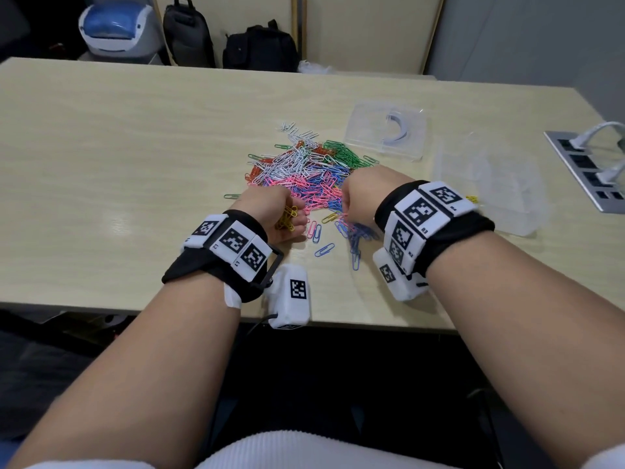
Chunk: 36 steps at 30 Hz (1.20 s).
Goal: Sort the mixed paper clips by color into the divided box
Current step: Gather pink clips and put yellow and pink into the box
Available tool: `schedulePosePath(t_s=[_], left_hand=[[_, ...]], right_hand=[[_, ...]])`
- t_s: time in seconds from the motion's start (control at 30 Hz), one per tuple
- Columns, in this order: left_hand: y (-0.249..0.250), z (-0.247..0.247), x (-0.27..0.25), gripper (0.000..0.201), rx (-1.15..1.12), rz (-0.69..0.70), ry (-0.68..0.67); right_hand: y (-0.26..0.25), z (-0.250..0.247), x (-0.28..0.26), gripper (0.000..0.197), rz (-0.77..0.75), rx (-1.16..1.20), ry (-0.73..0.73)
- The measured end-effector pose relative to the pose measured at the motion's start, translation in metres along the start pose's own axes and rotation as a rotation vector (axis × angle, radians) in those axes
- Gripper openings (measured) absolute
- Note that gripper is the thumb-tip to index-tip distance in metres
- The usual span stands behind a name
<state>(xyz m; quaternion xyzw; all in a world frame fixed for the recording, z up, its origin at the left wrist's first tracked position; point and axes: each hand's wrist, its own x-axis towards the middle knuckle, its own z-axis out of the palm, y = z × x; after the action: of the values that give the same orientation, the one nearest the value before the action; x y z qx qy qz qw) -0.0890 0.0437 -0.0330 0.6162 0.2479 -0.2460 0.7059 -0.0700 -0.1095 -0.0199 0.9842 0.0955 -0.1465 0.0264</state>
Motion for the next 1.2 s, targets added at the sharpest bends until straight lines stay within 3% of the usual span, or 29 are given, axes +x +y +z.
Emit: schedulePosePath(t_s=[0.13, 0.3, 0.43, 0.57, 0.7, 0.9, 0.97, 1.07, 1.2], left_hand=[[-0.001, 0.012, -0.004, 0.029, 0.031, 0.015, -0.016], [0.0, 0.017, -0.009, 0.03, 0.047, 0.018, -0.029], [0.0, 0.017, -0.01, 0.033, 0.031, 0.01, -0.026], [0.001, 0.017, -0.008, 0.034, 0.002, 0.004, -0.013], [0.002, 0.017, -0.006, 0.036, -0.036, -0.008, -0.011], [0.003, 0.021, -0.003, 0.037, -0.107, 0.002, -0.023], [0.003, 0.022, -0.002, 0.036, -0.111, -0.014, -0.031], [0.004, 0.022, -0.003, 0.043, -0.08, -0.032, -0.025], [0.003, 0.018, -0.003, 0.039, -0.079, -0.034, -0.028]], right_hand=[[0.002, -0.004, -0.001, 0.015, 0.045, -0.022, 0.013], [-0.018, 0.003, 0.001, 0.019, -0.079, 0.032, 0.081], [-0.022, 0.002, 0.001, 0.011, -0.087, -0.035, 0.082], [-0.018, -0.002, -0.009, 0.034, -0.105, -0.117, 0.033], [-0.019, -0.003, -0.013, 0.035, -0.073, -0.077, -0.011], [-0.022, -0.03, -0.012, 0.019, -0.167, 0.233, 0.145], [-0.023, -0.035, -0.01, 0.017, -0.184, 0.237, 0.174], [-0.011, -0.032, -0.001, 0.025, -0.085, 0.166, 0.218], [0.005, -0.015, -0.002, 0.032, -0.006, 0.064, 0.038]])
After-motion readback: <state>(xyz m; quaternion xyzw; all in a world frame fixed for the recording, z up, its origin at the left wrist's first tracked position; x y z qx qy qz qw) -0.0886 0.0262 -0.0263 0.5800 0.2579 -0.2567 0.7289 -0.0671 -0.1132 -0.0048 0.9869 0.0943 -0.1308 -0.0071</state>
